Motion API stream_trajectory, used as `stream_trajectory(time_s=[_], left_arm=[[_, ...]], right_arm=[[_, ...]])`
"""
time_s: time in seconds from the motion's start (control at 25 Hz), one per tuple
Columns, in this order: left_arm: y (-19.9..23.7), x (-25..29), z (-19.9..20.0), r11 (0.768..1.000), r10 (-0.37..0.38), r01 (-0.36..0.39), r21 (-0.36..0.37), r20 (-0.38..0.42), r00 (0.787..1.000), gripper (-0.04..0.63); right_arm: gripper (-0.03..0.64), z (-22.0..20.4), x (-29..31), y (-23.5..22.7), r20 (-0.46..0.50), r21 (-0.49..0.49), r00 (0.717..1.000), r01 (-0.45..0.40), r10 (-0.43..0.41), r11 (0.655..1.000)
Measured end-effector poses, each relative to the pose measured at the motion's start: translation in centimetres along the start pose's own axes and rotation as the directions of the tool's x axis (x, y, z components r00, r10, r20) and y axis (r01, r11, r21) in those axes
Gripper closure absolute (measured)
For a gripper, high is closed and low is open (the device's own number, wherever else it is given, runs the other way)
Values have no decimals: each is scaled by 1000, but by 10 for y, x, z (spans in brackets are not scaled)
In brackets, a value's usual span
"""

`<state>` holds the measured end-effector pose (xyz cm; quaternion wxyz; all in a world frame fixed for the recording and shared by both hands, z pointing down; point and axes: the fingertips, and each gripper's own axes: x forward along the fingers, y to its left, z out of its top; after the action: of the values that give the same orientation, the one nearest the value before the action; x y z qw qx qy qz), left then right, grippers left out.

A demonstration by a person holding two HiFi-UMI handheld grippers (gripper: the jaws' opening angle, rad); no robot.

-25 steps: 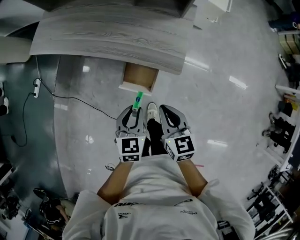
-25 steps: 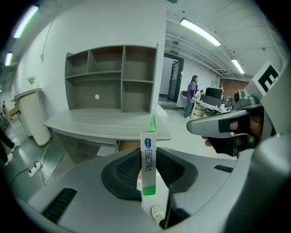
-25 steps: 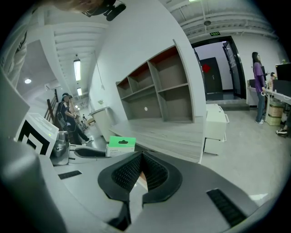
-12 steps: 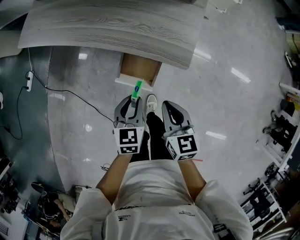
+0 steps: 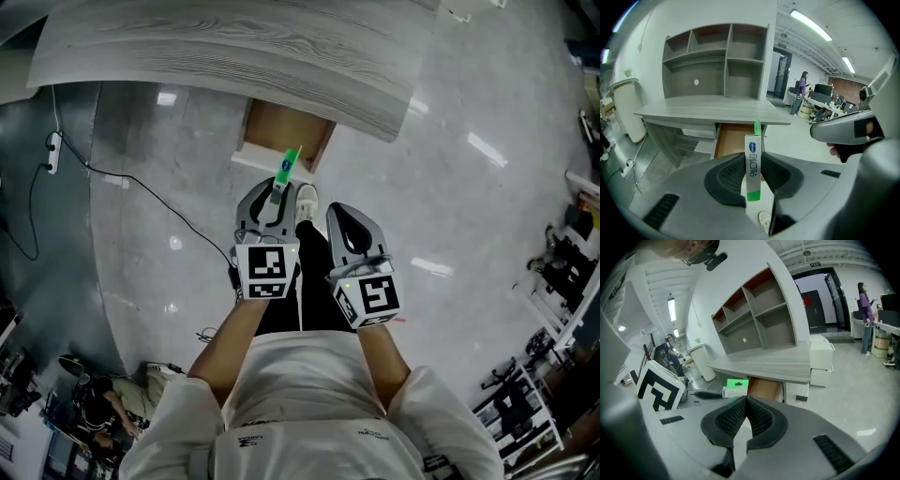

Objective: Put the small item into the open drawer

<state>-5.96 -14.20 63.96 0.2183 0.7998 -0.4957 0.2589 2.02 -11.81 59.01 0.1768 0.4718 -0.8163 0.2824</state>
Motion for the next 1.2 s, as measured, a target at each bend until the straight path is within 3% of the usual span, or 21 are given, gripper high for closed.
stream_trajectory(time_s=[0.52,1.2], left_arm=[[-1,45,-20,999,-12,13,33,-44,999,492],[11,74,-38,1000,24,-23,19,-107,994,492]], right_arm=[[589,-32,15,-23,-47,23,999,10,-9,1000],[588,-31,11,-15,-64,25,998,2,0,1000]])
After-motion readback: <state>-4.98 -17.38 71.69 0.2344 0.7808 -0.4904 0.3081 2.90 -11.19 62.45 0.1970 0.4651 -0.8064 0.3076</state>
